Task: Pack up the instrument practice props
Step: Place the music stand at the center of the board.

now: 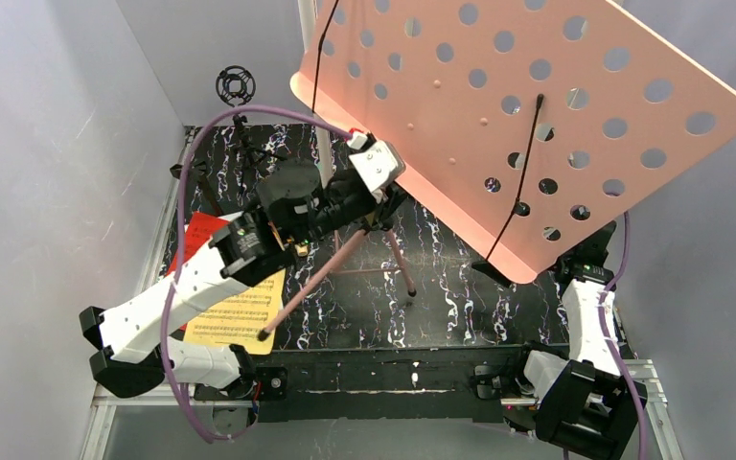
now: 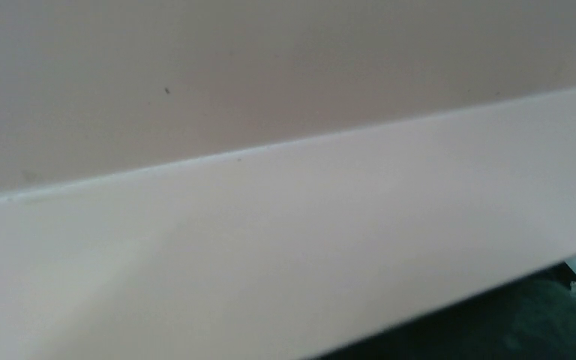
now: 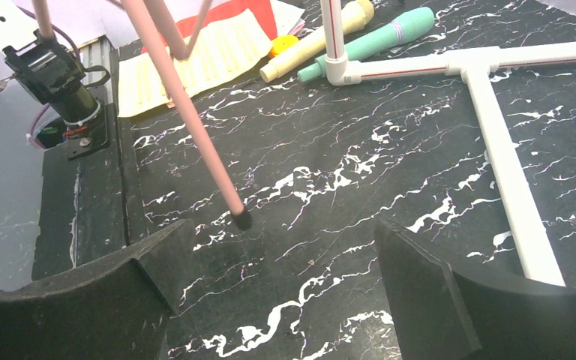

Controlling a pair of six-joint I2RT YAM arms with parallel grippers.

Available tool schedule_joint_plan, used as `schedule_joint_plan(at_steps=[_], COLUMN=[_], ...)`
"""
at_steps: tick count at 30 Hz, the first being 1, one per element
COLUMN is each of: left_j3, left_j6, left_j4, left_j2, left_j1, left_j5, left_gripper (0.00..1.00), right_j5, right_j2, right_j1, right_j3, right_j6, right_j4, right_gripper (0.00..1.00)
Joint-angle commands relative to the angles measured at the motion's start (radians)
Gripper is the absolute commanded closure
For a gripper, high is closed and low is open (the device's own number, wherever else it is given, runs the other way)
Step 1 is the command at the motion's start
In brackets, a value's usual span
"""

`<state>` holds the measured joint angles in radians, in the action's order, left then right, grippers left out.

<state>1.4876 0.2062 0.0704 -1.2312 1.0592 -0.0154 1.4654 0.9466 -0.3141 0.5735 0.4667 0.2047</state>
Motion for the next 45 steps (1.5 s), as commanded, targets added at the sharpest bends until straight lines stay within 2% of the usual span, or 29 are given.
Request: schedule_joint_plan(at_steps=[1,4,11,21,26,31,40,45], left_j3=[0.274,0.315,0.236,0.304,0.273,0.218,0.072,-0.005], left_j6=[0.078,0.093,0.079,0.102,0.062,0.019,-0.013,-0.032], left_j4=[0.062,0.149,0.144,0.327,0.289,0.219,0.101,0.047], left_j2=[0.016,-0.007,-0.007,-0.102,-0.141,-0.195,-0.233,-0.225], left_j1=[-0.009,-0.012,-0.030,-0.146,-0.179,-0.188,-0.208,-0.249], left_j5=[0.100,0.125,0.154,0.224,0.262,0.286,0.286,0.307], left_gripper=[1.00,1.00,1.00,1.00,1.00,1.00,1.00,1.00], right_j5=[0.009,0.006,0.002,-0.038,-0.055,-0.055,-0.165,-0.209], right_j2=[-0.015,-0.020,-0.022,-0.029,-0.014,0.031,0.093,0.120], right_j1=[-0.013,-0.025,-0.044,-0.118,-0.205,-0.285,-0.326,-0.356], right_j3=[-0.004,-0.001,-0.003,0.026,0.059,0.113,0.267,0.282], right_j6=[-0.007,-0.008,-0.009,-0.036,-0.059,-0.028,0.323,0.338], right_j4=[-0.034,-0.036,-0.034,-0.034,-0.022,0.083,0.483,0.520], right_gripper=[0.02,0.02,0.02,0.02,0.02,0.02,0.02,0.02])
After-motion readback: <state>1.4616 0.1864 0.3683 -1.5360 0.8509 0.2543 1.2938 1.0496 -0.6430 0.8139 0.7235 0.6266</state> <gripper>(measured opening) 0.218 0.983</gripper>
